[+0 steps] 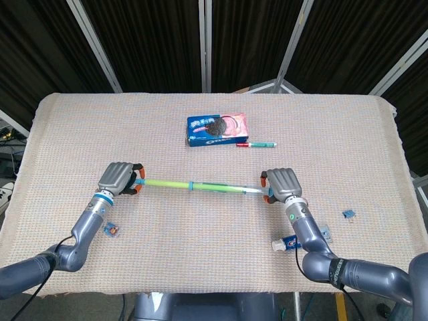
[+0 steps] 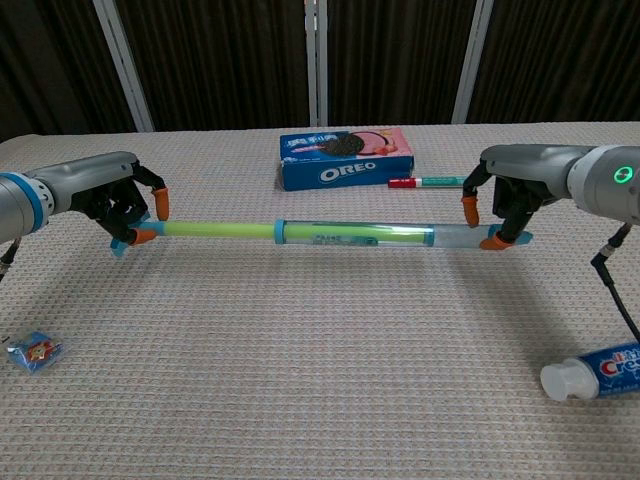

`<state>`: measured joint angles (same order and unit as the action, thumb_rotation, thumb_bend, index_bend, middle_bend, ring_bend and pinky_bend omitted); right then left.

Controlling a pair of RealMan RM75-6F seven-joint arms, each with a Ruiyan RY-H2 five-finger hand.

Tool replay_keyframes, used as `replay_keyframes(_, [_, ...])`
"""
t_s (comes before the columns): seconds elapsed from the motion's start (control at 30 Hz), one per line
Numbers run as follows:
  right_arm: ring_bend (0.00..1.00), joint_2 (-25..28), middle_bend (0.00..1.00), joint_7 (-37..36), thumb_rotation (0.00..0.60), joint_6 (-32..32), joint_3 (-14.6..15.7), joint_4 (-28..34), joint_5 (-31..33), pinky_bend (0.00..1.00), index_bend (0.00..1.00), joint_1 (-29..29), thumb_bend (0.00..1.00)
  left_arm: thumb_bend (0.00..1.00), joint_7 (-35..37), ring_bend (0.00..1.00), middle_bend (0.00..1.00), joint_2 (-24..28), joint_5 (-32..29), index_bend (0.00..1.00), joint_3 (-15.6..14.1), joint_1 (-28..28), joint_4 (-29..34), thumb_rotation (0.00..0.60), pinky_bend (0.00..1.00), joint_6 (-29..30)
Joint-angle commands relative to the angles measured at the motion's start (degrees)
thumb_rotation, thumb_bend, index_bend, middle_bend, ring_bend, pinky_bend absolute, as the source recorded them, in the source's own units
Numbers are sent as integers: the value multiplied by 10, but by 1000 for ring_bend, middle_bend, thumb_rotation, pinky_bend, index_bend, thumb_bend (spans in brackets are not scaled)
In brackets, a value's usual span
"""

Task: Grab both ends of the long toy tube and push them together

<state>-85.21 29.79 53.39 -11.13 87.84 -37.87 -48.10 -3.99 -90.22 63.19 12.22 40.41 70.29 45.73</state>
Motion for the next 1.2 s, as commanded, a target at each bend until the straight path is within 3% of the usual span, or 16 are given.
replay_keyframes(0.03, [1000,-5,1000,6,600,2,-2,-2,6,1000,659,-6,314,470,-8,823,837,-6,-5,695,2,6,5,600,1000,1])
replay_keyframes(0.87, [1000,-24,1000,20,600,8,2,-12,20,1000,661,-26,315,469,-24,823,837,-31,-24,674,5,31,13,600,1000,8])
replay_keyframes(1.0, [1000,-21,1000,18,600,6,5,-10,18,1000,602,-25,304,467,-15,824,837,-29,-19,501,1,30,12,600,1000,6])
replay_keyframes(1.07, [1000,-19,1000,17,600,5,6,-10,16,1000,453,-25,238,461,-13,824,837,-27,-18,401,0,30,12,600,1000,4])
replay_keyframes(1.2, [1000,-9,1000,11,600,8,8,-6,7,1000,223,-20,31,448,-7,824,837,-22,-15,50,-5,27,9,600,1000,2])
